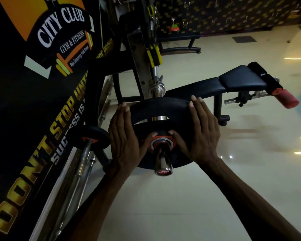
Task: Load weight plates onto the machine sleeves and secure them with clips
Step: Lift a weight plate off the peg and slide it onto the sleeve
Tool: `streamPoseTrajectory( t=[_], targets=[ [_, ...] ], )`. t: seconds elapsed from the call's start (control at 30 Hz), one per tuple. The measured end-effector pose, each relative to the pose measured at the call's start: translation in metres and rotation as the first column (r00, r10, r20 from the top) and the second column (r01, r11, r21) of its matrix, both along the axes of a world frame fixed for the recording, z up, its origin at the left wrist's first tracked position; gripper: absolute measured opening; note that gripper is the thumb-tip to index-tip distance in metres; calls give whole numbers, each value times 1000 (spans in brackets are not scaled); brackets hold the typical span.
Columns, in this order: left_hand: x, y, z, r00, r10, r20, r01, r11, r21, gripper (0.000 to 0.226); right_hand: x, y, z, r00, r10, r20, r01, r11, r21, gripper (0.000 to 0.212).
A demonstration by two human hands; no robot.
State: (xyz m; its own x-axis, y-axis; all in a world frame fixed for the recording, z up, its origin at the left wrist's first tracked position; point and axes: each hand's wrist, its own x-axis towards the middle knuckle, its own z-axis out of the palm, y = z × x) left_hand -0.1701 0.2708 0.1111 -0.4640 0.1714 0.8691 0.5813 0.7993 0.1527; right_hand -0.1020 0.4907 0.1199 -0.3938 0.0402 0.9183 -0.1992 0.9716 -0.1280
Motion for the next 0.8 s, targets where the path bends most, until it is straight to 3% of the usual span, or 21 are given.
streamPoseTrajectory(
  t=[0.17, 0.53, 0.8],
  targets=[
    [-60, 19, 3, 1000, 13, -12, -13, 999, -42, 112, -56, 18, 0, 997, -16, 72, 18, 999, -39, 91],
    [-211, 69, 3, 998, -43, 46, 43, 999, -8, 110, -192, 57, 7, 980, -55, 192, 77, 991, -109, 87],
    [-220, 73, 1, 998, -53, 30, 54, 999, -5, 105, -201, 57, 3, 976, -78, 202, 104, 987, -121, 87]
  ],
)
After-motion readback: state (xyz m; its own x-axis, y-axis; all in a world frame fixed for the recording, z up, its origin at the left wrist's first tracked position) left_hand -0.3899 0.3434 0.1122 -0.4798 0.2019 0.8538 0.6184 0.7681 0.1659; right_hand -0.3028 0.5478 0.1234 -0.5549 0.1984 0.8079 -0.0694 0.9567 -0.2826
